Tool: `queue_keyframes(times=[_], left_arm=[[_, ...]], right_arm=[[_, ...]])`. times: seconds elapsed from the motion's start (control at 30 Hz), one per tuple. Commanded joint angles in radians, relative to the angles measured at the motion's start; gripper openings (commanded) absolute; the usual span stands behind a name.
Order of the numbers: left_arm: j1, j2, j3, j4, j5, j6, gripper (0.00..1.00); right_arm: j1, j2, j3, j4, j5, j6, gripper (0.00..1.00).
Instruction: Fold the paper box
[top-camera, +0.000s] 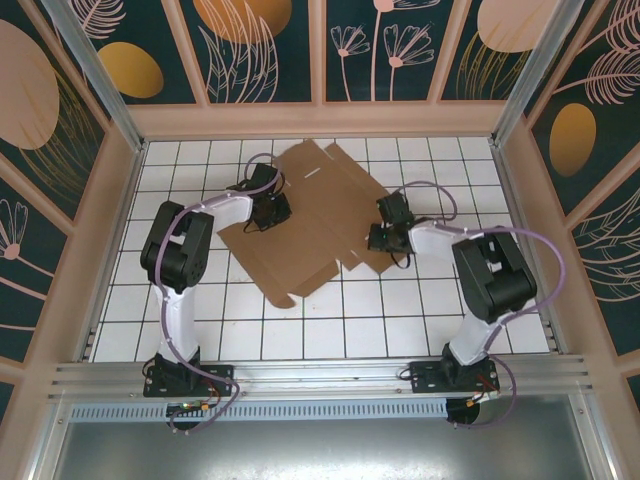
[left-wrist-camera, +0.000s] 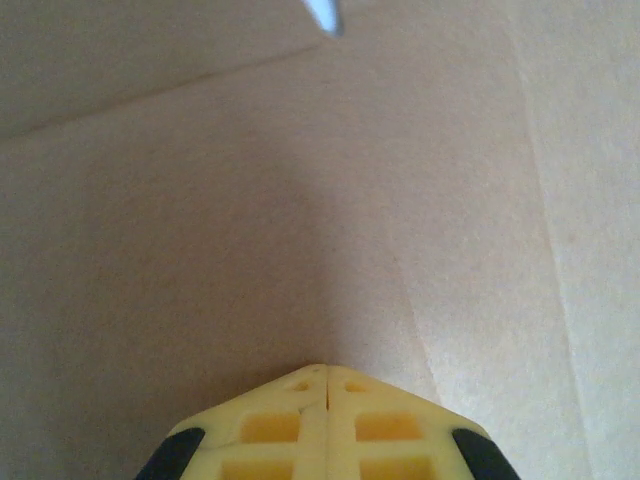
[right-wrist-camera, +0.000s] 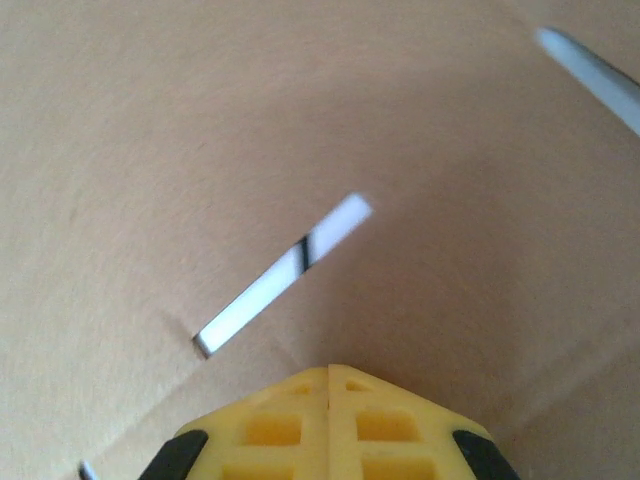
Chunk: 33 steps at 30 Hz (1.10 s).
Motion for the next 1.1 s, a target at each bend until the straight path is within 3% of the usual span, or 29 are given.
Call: queue_keyframes(times=[0.0,0.07,0.23,0.33,0.4,0.47,0.57,0.67,0.87,1.07], left_arm=[[-0.003,0.034,0.016,-0.059,-0.009,0.049,0.0],[-0.004,0.021,0.016,-0.065,-0.019,0.061,0.0],[-0.003,-0.076,-0.021,-0.02,0.015,0.13,0.0],[-0.003,-0.153,-0.047,0.037,0.035,0.172,0.06],[-0.003,-0.163,-0.046,0.051,0.084,0.192,0.16],[-0.004,-0.152,-0.055,0.071,0.15,0.186,0.3],[-0.004,-0.128,-0.092,0.155,0.263,0.163,0.36],[-0.004,-0.101,-0.094,0.174,0.29,0.158,0.39],[-0.003,-0.057,-0.112,0.235,0.366,0.113,0.39],[0.003,-0.001,-0.108,0.224,0.353,0.102,0.37]], right_arm=[[0.113,-0.06,-0.095,-0.043,-0.163,0.066,0.04],[0.143,-0.112,-0.118,-0.025,-0.224,0.074,0.08],[0.099,-0.322,-0.09,-0.022,-0.196,0.025,0.24],[0.045,-0.402,-0.054,0.009,-0.187,-0.025,0.49],[-0.007,-0.385,0.003,0.005,-0.192,-0.021,0.74],[-0.057,-0.335,0.076,-0.008,-0.218,-0.018,0.84],[-0.083,-0.275,0.136,0.043,-0.174,-0.074,0.9],[-0.144,-0.14,0.236,0.019,-0.249,-0.112,0.92],[-0.254,0.055,0.328,-0.059,-0.34,-0.184,0.86],[-0.316,0.18,0.346,-0.109,-0.382,-0.223,0.84]])
